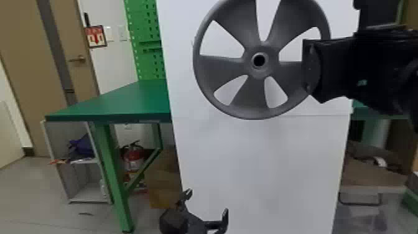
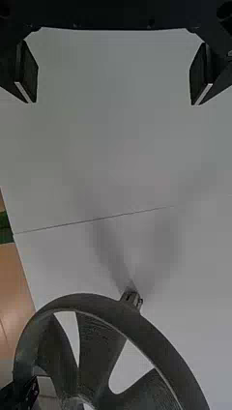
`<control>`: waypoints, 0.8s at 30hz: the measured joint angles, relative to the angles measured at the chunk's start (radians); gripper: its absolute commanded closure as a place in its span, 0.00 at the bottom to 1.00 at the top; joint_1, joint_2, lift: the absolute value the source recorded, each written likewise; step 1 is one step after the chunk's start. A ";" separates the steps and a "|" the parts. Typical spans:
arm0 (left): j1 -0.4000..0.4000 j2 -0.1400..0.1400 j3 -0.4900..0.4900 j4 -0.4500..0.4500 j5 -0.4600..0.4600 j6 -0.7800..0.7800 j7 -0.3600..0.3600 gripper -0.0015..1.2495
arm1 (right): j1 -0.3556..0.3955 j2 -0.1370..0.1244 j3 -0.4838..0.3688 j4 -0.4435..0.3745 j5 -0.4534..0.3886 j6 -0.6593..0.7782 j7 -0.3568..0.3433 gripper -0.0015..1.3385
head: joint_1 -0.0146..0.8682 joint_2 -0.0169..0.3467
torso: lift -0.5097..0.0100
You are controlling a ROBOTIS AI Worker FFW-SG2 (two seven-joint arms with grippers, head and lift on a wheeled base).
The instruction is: Hold the wheel and insert it
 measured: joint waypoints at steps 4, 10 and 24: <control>0.000 0.000 0.000 0.000 0.000 0.000 0.000 0.08 | -0.002 0.000 0.000 0.000 0.003 -0.002 0.000 0.86 | 0.41 0.90 | 0.05; 0.000 0.000 -0.001 0.000 0.000 0.000 0.000 0.08 | -0.007 0.000 0.003 0.006 0.006 -0.004 0.000 0.86 | 0.41 0.90 | 0.05; -0.003 0.000 -0.001 0.000 0.000 0.000 0.000 0.08 | -0.018 0.000 0.009 0.028 0.011 -0.015 0.000 0.86 | 0.41 0.90 | 0.05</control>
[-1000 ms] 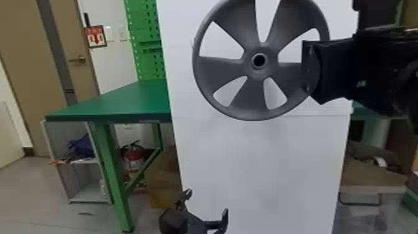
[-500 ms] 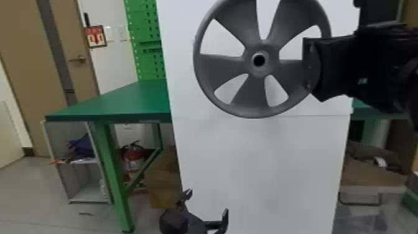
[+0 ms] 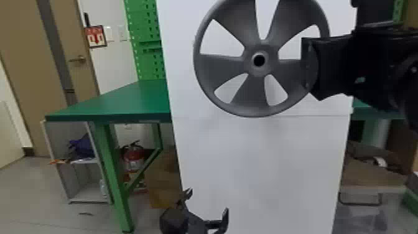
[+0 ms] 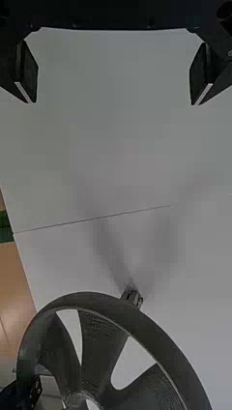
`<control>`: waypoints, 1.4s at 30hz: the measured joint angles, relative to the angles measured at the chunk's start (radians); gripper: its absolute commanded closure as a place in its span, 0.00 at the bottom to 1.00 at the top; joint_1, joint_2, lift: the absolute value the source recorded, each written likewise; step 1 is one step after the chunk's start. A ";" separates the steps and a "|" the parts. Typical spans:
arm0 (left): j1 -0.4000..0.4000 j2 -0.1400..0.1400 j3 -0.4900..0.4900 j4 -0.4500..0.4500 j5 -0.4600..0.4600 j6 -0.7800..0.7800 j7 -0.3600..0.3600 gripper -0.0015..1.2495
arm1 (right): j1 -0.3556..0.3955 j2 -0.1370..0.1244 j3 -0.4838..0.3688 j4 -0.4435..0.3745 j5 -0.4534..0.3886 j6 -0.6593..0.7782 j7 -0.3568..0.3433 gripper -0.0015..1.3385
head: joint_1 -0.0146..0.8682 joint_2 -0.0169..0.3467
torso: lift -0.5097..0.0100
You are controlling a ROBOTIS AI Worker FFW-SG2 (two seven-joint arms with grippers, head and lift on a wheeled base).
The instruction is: Hold the wheel and insert it
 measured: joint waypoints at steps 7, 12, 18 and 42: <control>0.000 0.000 0.000 0.000 0.000 0.000 0.000 0.08 | -0.006 0.000 0.000 0.018 0.003 -0.009 0.000 0.86 | 0.41 0.90 | 0.05; 0.000 0.000 -0.001 0.000 0.001 0.000 0.000 0.08 | -0.009 0.000 -0.005 0.033 0.003 -0.018 0.000 0.86 | 0.41 0.90 | 0.05; 0.000 0.000 -0.002 0.000 0.002 0.000 0.000 0.08 | -0.018 0.000 -0.009 0.054 0.005 -0.027 0.000 0.86 | 0.41 0.90 | 0.05; -0.004 0.000 -0.005 0.000 0.001 0.000 0.000 0.08 | -0.065 0.000 -0.030 0.167 0.002 -0.057 0.001 0.86 | 0.41 0.90 | 0.05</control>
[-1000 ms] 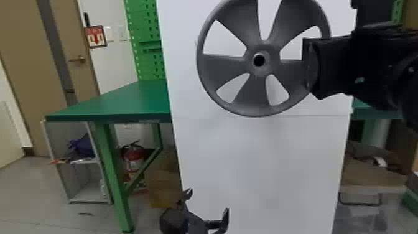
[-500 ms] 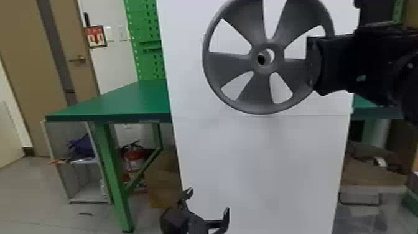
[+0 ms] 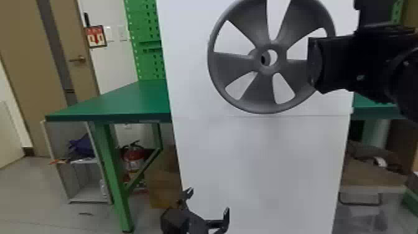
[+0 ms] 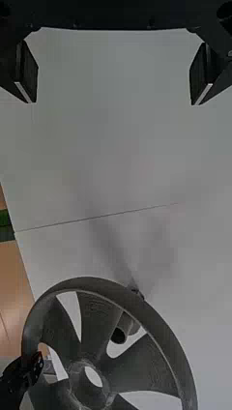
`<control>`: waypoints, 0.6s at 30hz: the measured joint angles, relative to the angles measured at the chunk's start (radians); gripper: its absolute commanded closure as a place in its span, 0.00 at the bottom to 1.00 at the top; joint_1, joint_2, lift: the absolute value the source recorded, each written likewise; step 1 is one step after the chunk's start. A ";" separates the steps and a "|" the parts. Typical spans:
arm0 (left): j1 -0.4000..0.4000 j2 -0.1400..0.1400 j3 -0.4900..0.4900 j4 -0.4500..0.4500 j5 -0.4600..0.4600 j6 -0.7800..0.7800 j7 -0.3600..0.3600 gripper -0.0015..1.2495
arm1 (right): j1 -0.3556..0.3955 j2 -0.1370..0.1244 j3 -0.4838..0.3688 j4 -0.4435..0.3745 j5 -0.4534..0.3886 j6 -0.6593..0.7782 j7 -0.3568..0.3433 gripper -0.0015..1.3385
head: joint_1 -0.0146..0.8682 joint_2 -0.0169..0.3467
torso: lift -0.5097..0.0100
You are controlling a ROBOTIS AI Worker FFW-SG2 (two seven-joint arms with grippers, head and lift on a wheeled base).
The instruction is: Hold the wheel and insert it
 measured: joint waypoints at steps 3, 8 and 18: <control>-0.001 0.000 0.000 0.000 -0.001 0.000 0.000 0.08 | -0.007 0.000 -0.001 0.024 -0.004 -0.010 0.004 0.86 | 0.41 0.90 | 0.05; -0.003 0.000 -0.001 0.000 -0.003 0.000 0.000 0.08 | -0.019 0.000 -0.005 0.069 -0.009 -0.041 0.044 0.86 | 0.41 0.90 | 0.05; -0.006 0.000 -0.003 0.001 -0.004 0.000 0.004 0.08 | -0.041 0.000 -0.001 0.113 -0.002 -0.051 0.045 0.86 | 0.41 0.90 | 0.05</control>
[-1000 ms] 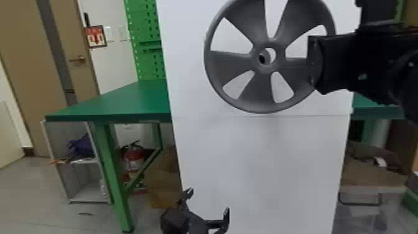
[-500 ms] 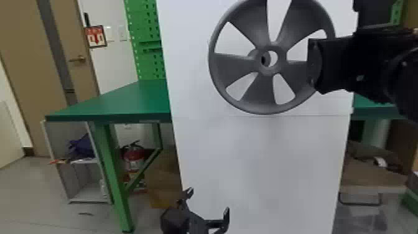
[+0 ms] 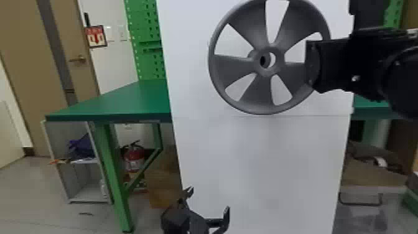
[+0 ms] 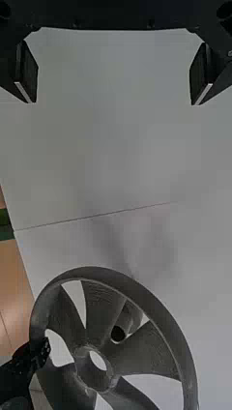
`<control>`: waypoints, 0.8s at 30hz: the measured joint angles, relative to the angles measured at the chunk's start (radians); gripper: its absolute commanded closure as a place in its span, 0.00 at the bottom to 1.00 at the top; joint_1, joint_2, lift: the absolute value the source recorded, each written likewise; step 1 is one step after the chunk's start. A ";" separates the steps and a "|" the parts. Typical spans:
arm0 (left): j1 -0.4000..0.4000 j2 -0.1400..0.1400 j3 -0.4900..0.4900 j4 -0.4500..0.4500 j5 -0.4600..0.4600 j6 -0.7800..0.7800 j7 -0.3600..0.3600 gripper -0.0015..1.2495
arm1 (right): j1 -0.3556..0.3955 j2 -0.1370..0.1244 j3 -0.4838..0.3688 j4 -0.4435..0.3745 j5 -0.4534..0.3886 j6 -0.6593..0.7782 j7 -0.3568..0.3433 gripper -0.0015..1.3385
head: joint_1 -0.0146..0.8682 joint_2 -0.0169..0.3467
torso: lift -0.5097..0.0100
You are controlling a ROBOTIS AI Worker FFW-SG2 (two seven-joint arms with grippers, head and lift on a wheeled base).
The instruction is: Hold the wheel and insert it
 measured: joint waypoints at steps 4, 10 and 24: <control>-0.002 0.000 -0.002 0.001 0.000 0.000 0.002 0.08 | -0.013 0.000 0.002 0.023 0.001 -0.002 0.002 0.86 | 0.41 0.90 | 0.05; -0.005 0.000 -0.004 0.003 0.000 0.000 0.004 0.08 | -0.031 0.000 0.008 0.051 0.006 -0.015 0.018 0.86 | 0.41 0.90 | 0.05; -0.009 0.000 -0.007 0.006 0.000 -0.002 0.005 0.08 | -0.058 0.000 0.019 0.134 0.023 -0.074 0.061 0.86 | 0.41 0.90 | 0.05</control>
